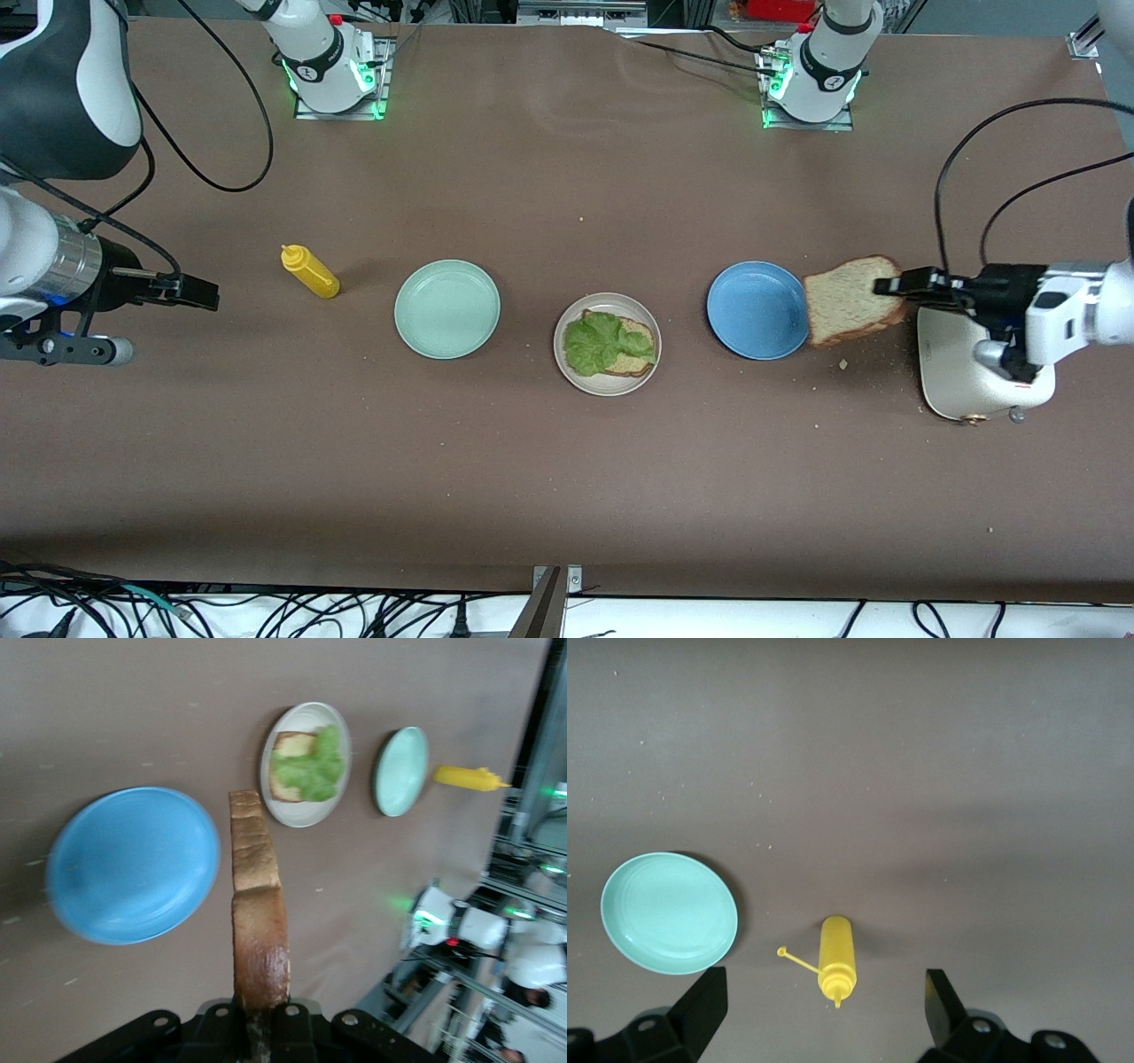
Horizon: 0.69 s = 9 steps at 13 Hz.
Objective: Make sandwich in beige plate with both arms
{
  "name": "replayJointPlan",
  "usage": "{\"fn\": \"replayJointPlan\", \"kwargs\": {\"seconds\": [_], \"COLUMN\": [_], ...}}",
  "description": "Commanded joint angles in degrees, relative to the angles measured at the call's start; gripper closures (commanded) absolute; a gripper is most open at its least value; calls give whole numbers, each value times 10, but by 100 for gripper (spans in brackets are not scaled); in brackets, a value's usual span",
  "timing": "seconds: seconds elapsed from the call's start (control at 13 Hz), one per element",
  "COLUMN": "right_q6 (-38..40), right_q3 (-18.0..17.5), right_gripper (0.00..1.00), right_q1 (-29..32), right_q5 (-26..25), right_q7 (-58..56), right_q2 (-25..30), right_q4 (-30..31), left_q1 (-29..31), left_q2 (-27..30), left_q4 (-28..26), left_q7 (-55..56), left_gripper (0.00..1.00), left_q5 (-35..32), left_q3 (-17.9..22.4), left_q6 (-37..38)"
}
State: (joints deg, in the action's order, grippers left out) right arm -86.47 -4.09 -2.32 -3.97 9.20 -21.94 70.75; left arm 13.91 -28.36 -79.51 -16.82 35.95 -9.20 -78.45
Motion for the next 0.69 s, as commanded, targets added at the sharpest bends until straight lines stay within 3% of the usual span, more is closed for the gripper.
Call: {"fn": "replayJointPlan", "kwargs": {"seconds": [0.0,0.15,0.23,0.46,0.61], "right_q6": [-61,-89,-90,-96,-98], "right_q3": [-16,-16,-16,-68,-68], "right_gripper": [1,2,2,1,1], "right_q1": [24,34,41,84,82], "right_q5": [-10,-2,0,0,-1], "right_q7": [-24,-60,-60,-62,-61], "right_q2": [73,105,106,103,97], "right_q4": [113,162,163,165,164], "left_q1": [-19,-24,-25,-45,-68], "left_q2": [-15,-32,-42,-71,-84], "left_q4": [13,12,12,12,12], "left_q7": [11,14,13,2,-21], "left_gripper": [100,100,100,100,100], "left_q5": [46,52,71,133,136], "left_q3": [0,0,0,0,0], "left_q6": [7,4,3,-24,-61]}}
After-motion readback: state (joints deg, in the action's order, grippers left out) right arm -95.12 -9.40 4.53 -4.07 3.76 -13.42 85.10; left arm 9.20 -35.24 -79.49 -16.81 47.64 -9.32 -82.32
